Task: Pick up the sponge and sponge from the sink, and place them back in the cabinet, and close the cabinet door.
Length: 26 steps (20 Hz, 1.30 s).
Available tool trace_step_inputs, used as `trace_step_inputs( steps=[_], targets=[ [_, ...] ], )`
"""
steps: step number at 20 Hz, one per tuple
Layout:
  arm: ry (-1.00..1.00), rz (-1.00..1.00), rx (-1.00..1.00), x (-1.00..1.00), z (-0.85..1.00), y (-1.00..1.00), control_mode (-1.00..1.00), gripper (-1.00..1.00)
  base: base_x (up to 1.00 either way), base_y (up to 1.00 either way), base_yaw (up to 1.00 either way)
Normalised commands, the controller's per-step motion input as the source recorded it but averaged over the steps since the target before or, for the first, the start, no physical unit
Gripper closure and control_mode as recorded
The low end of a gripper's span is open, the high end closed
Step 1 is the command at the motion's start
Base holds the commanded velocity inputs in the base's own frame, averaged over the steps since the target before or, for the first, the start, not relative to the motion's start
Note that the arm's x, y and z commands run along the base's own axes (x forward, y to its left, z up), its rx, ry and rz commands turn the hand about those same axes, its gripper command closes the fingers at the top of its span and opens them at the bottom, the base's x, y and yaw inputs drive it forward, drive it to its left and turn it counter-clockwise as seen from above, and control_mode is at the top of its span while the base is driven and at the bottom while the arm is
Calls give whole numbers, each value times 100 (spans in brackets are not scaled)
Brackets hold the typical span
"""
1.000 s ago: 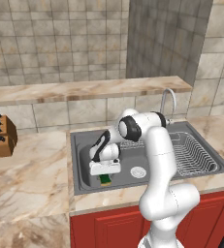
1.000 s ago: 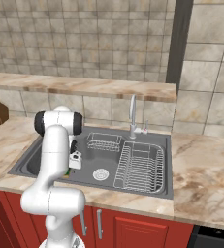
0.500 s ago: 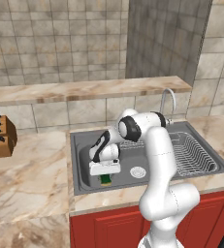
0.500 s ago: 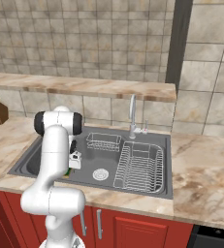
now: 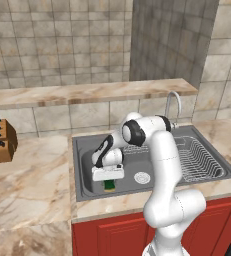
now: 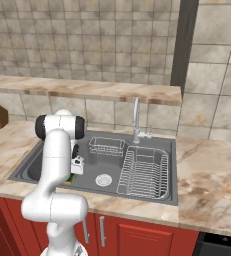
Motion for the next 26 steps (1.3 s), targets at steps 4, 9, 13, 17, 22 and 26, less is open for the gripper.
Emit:
trace_step_inputs(
  steps=[4, 9, 13, 17, 22, 26],
  targets=[
    [0, 0, 0, 0, 0, 0, -100, 100, 0, 0, 0],
    [0, 3, 0, 0, 0, -3, -100, 100, 0, 0, 0],
    [-2, 4, 0, -1, 21, 0, -100, 100, 0, 0, 0],
    [-9, 3, 0, -8, 57, -3, -100, 100, 0, 0, 0],
    [-6, 0, 0, 0, 82, -14, -100, 100, 0, 0, 0],
    [-1, 0, 0, 0, 78, -22, -100, 100, 0, 0, 0]
  ],
)
